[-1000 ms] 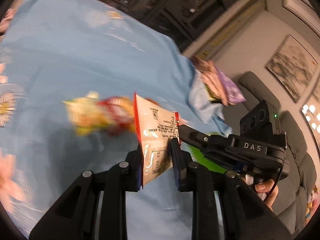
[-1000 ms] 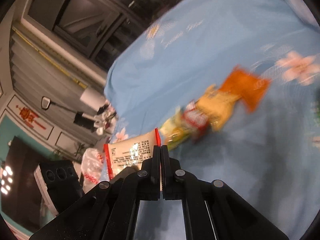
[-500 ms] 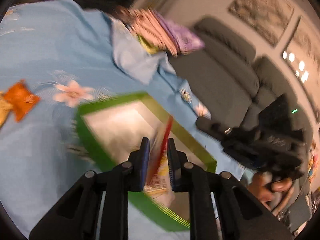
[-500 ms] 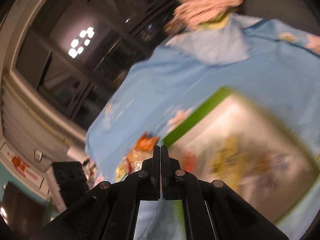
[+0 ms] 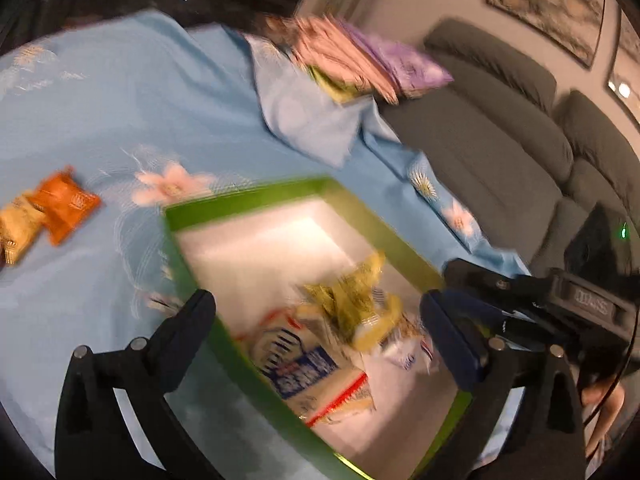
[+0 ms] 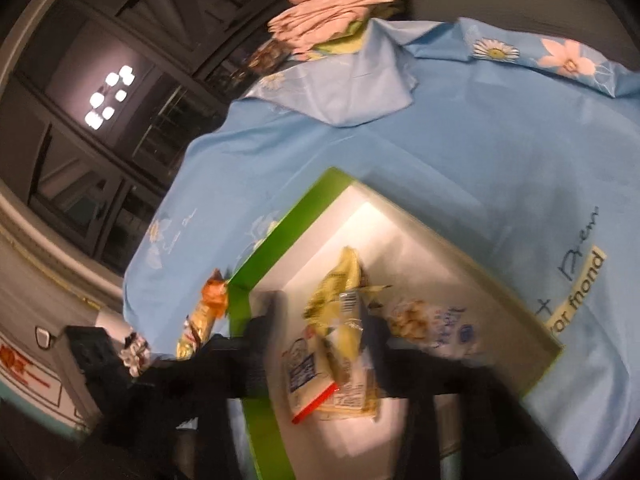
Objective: Organize snacks
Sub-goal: 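Carry the biscuit packet over the green box and open the right gripper, then move the right gripper to the yellow-green corn snack bag and grasp it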
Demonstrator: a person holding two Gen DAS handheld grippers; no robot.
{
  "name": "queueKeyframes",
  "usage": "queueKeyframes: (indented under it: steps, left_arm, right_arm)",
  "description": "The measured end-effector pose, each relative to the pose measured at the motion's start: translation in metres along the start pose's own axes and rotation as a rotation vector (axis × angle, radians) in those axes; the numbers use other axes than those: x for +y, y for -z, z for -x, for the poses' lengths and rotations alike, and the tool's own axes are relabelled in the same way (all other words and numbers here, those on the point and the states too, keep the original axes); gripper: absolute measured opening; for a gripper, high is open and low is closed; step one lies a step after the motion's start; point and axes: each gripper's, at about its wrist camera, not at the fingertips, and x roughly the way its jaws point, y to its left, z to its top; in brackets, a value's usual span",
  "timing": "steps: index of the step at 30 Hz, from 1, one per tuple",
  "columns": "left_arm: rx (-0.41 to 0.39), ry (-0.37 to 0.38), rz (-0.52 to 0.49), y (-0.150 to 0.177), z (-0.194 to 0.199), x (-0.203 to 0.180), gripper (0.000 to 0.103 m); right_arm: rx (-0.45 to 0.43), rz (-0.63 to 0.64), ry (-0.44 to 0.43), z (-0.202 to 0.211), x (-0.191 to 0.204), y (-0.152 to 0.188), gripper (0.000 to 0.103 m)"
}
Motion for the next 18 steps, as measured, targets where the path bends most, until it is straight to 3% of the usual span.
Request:
queueKeyframes:
  steps: [1,2,10,18]
  left_arm:
    - [-0.011,-0.018,-0.008,-0.003,0.005,0.002,0.103]
    - [-0.017,-0.036,-0.02,-0.005,0.01,0.003,0.103]
    - [-0.095,-0.176,-0.079,-0.004,0.043,0.021,0.103]
    - [-0.211,-0.413,-0.039,0.006,0.091,0.086,0.103]
  right_arm:
    - [-0.02,-0.004,-0.017,0.002,0.002,0.003,0.09]
    - [-0.038,-0.005,-0.03,0.004,0.005,0.005,0.093]
    - [-0.044,0.116,0.027,-0.007,0.053,0.021,0.095]
    - [0.004,0.286,0.034,-0.045,0.119,0.05,0.095]
